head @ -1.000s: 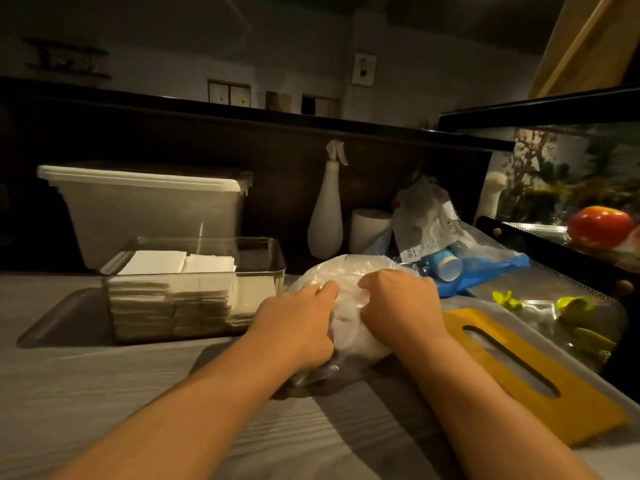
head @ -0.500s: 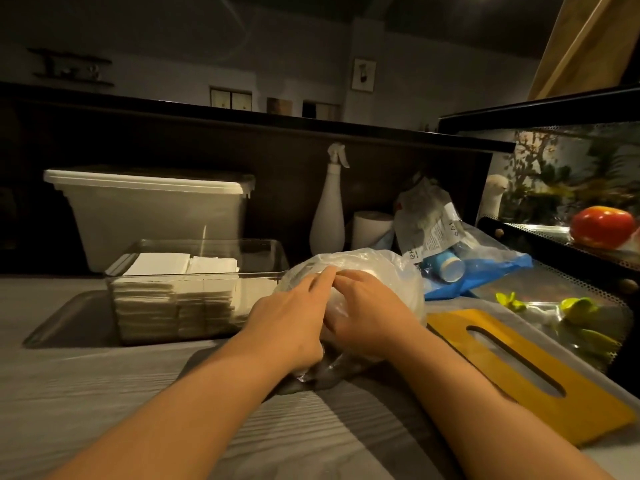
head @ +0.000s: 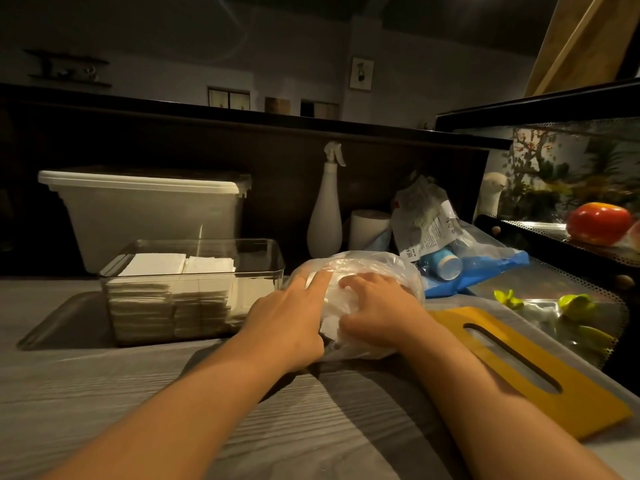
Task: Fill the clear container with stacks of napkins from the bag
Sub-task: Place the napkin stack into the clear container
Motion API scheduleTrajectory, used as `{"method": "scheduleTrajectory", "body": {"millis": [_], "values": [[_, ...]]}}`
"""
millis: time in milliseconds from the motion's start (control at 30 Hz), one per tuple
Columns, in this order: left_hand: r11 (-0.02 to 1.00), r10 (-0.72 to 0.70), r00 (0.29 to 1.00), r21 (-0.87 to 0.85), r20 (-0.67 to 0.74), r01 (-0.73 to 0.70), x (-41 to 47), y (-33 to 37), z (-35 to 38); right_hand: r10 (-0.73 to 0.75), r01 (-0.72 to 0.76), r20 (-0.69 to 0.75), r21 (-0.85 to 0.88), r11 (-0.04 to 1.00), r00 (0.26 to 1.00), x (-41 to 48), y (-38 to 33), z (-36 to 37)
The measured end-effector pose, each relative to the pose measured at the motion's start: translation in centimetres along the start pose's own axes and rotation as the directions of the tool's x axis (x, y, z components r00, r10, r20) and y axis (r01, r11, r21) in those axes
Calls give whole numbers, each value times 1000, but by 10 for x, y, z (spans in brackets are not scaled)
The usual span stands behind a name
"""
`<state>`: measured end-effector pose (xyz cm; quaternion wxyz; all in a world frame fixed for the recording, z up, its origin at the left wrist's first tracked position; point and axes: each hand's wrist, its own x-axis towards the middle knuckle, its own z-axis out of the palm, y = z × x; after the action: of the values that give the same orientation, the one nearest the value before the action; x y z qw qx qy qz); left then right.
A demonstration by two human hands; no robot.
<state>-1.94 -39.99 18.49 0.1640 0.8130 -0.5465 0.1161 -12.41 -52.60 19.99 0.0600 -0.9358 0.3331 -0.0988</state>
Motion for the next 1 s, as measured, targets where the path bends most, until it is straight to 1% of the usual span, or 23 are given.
{"method": "scheduleTrajectory", "body": {"millis": [133, 267, 467, 600, 800, 933, 1000], "values": [[1000, -15, 1000, -25, 18, 16, 1, 2, 2, 41, -45, -82, -53, 998, 996, 1, -8, 6], [999, -25, 1000, -38, 10, 26, 2, 1, 2, 38, -42, -75, -56, 998, 996, 2, -5, 4], [998, -35, 999, -49, 26, 36, 4, 1, 2, 72, -81, -125, -68, 994, 990, 3, -1, 0], [993, -58, 998, -98, 32, 61, 5, 1, 2, 92, -99, -107, -68, 993, 990, 4, -5, 4], [988, -72, 997, -136, -6, 71, 4, 1, -3, 53, -56, -126, -15, 998, 991, 4, 4, -3], [989, -67, 998, -132, -10, 65, 3, 3, -4, 78, -71, -79, 81, 994, 994, 3, 14, -11], [990, -61, 998, -125, -18, 59, 3, 4, -4, 84, -67, -106, 155, 986, 991, 0, 18, -16]]}}
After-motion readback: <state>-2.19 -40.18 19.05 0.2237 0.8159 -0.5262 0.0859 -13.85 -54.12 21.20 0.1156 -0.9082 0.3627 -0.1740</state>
